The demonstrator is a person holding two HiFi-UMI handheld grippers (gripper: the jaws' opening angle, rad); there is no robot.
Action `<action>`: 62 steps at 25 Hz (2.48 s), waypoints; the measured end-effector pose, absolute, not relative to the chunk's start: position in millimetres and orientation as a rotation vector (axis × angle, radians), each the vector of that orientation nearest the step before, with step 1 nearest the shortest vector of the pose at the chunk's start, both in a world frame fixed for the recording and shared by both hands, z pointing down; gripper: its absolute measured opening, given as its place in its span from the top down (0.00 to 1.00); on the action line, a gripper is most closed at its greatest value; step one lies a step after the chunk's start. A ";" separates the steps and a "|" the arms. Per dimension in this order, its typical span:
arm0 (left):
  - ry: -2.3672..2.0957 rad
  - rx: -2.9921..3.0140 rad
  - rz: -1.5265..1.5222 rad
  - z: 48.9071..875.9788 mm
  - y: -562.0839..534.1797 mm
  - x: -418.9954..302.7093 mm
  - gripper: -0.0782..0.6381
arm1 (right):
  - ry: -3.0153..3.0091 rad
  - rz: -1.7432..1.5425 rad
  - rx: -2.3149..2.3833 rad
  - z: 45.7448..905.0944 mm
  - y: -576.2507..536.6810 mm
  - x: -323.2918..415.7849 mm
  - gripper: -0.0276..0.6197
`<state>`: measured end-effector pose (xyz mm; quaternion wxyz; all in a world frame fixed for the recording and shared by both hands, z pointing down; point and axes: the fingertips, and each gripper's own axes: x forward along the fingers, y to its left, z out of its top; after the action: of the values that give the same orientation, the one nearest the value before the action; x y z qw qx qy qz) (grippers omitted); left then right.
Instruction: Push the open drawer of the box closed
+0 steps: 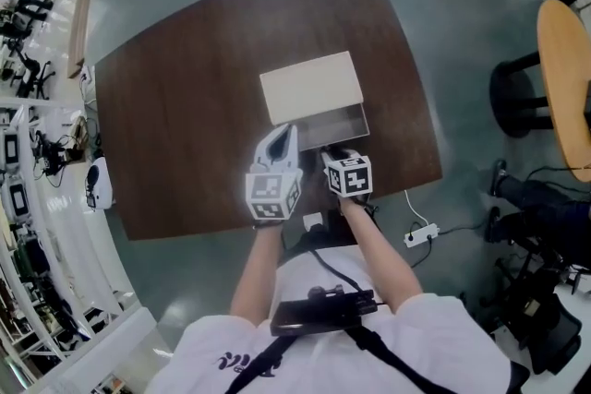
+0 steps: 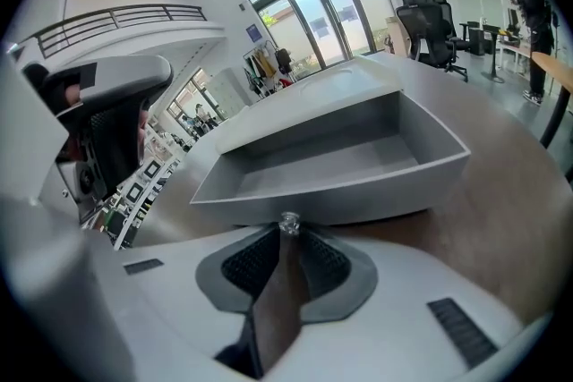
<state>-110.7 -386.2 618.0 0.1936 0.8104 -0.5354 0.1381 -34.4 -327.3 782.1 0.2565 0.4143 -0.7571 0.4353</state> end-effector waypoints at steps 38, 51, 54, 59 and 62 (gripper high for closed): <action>-1.570 2.179 0.382 610.1 -361.6 -186.8 0.88 | -2.180 1.118 1.297 751.5 -381.2 -56.8 0.84; -1.543 2.375 0.285 546.7 -295.2 -139.7 0.88 | -2.491 0.565 1.560 572.5 -318.5 -22.4 0.95; -1.559 2.429 0.248 526.1 -284.2 -129.9 0.88 | -2.540 0.394 1.604 535.8 -305.7 -20.5 0.95; -1.635 2.474 0.160 488.1 -254.3 -144.5 0.88 | -2.582 0.233 1.646 486.5 -272.5 -39.6 0.95; -1.669 2.500 0.107 467.6 -242.8 -156.2 0.88 | -2.615 0.181 1.650 466.6 -254.0 -54.1 0.95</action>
<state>-156.2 -242.8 467.6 0.0670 0.8293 -0.5537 0.0356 -54.1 -254.0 466.6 0.0219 0.5325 -0.8441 0.0584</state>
